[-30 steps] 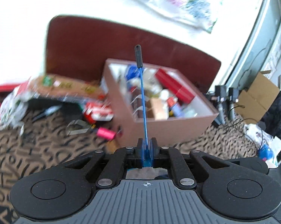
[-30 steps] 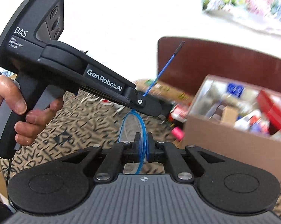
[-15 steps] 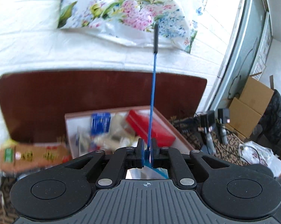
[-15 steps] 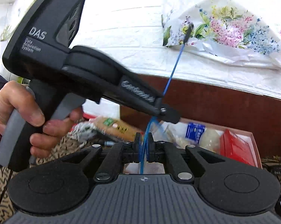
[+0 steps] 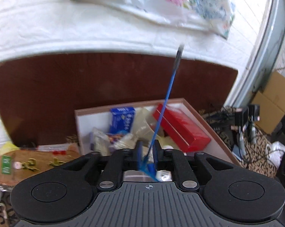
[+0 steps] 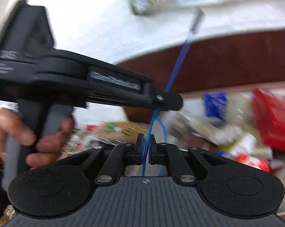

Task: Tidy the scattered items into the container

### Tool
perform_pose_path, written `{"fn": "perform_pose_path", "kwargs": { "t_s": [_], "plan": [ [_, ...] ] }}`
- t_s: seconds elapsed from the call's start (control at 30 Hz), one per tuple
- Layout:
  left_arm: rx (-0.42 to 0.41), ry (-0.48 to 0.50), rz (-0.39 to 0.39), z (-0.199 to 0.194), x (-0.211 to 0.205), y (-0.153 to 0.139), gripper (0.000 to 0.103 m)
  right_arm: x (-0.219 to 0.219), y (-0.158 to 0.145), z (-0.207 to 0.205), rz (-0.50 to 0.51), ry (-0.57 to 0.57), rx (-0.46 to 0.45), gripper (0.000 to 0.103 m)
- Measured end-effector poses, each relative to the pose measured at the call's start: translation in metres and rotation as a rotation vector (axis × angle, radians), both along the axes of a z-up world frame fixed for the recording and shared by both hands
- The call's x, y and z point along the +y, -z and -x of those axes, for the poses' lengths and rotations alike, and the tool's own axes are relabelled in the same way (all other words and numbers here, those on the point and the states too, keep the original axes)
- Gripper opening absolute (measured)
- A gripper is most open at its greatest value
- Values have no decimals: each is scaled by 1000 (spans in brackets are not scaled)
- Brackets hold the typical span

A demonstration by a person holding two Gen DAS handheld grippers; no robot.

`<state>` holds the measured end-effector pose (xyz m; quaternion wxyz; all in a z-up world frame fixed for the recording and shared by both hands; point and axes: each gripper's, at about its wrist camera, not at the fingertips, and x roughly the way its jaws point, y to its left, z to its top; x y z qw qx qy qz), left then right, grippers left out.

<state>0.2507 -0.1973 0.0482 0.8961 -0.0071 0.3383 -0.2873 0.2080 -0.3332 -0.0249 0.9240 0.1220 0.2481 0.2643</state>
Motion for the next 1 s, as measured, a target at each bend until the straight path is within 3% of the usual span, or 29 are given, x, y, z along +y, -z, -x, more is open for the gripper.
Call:
{"fn": "perform_pose_path", "kwargs": {
  "t_s": [0.07, 0.1, 0.13, 0.17, 0.37, 0.5, 0.67, 0.87, 1.0],
  "plan": [
    [13, 30, -12, -1, -10, 11, 70, -9, 9, -3, 19, 78, 41, 16],
    [7, 31, -12, 0, -12, 14, 75, -15, 12, -3, 38, 115, 51, 31],
    [-9, 35, -11, 1, -13, 16, 78, -19, 13, -1, 52, 140, 47, 54],
    [-26, 41, -10, 3, -12, 17, 79, -23, 14, 1, 66, 161, 36, 61],
    [-39, 32, -17, 7, -3, 18, 101, -32, 8, 11, 134, 212, -25, 68],
    [-28, 55, -56, 18, -3, 27, 103, -27, 12, 12, 188, 225, -14, 99],
    [-1, 39, -97, 42, -1, 40, 103, -7, 19, 10, 362, 208, 87, 103],
    [-59, -99, -54, 85, 19, 40, 103, -19, 2, 45, 325, 243, 58, 103],
    [-67, -162, -38, 113, 26, 40, 103, -24, -10, 75, 367, 255, 18, 103]
  ]
}}
